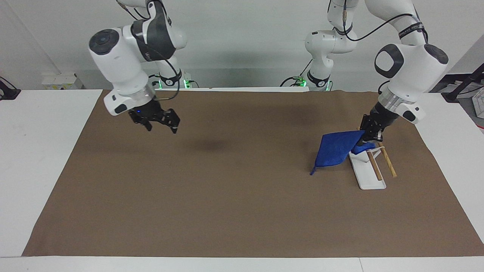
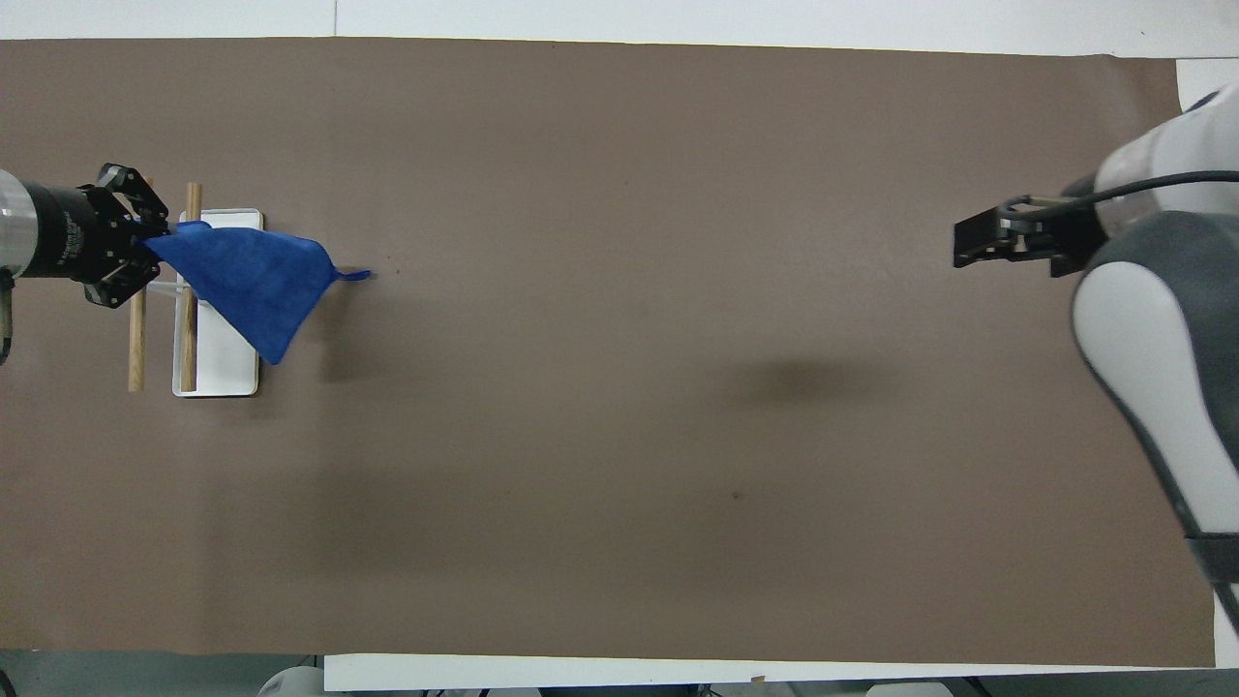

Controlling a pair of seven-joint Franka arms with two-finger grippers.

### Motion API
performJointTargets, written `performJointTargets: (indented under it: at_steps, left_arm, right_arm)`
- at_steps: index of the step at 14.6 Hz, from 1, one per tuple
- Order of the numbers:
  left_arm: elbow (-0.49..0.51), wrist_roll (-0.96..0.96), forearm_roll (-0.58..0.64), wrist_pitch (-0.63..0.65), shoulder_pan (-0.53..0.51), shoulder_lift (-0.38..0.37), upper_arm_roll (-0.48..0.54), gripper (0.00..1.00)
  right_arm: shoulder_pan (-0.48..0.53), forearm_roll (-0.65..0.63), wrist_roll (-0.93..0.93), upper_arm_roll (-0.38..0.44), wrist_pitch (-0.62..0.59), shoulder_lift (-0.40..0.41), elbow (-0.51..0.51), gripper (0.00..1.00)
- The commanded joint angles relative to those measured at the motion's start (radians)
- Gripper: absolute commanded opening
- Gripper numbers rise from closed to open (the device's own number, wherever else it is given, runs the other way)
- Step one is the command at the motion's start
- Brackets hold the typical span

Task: Right arm passes towel to left arm to hang
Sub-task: 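Drape the towel over the wooden rods with the left gripper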

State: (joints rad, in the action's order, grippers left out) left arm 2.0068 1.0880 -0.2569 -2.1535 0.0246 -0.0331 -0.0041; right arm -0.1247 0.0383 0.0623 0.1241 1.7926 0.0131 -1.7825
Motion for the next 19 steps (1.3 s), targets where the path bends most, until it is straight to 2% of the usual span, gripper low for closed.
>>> performJointTargets:
  at_steps: [1, 3, 5, 9, 12, 15, 19]
  left_arm:
    - [-0.045, -0.156, 0.054, -0.031, -0.052, 0.032, -0.008, 0.0]
    - [-0.092, -0.221, 0.137, -0.074, -0.066, 0.057, -0.008, 0.01]
    - [-0.154, -0.246, 0.172, -0.065, -0.072, 0.082, -0.007, 0.01]
    - [-0.16, -0.267, 0.271, -0.077, -0.135, 0.091, -0.008, 0.01]
    - [-0.103, -0.28, 0.269, -0.065, -0.152, 0.068, -0.008, 0.02]
    - [0.01, -0.292, 0.269, -0.06, -0.15, 0.01, -0.008, 0.02]
    - [0.05, -0.29, 0.268, -0.062, -0.149, 0.004, -0.008, 0.07]
  right_arm:
    - [-0.006, -0.032, -0.188, 0.08, -0.048, -0.027, 0.031, 1.0]
    - [-0.001, -0.043, -0.199, 0.086, -0.091, -0.032, 0.075, 1.0]
    - [0.005, -0.044, -0.196, 0.1, -0.136, -0.03, 0.107, 1.0]
    - [0.004, -0.043, -0.162, 0.103, -0.157, -0.032, 0.101, 1.0]
    - [0.0, -0.043, -0.164, 0.109, -0.16, -0.038, 0.101, 1.0]
    - [0.003, -0.043, -0.162, 0.108, -0.16, -0.053, 0.094, 1.0]
    - [0.004, -0.041, -0.164, 0.108, -0.168, -0.056, 0.088, 1.0]
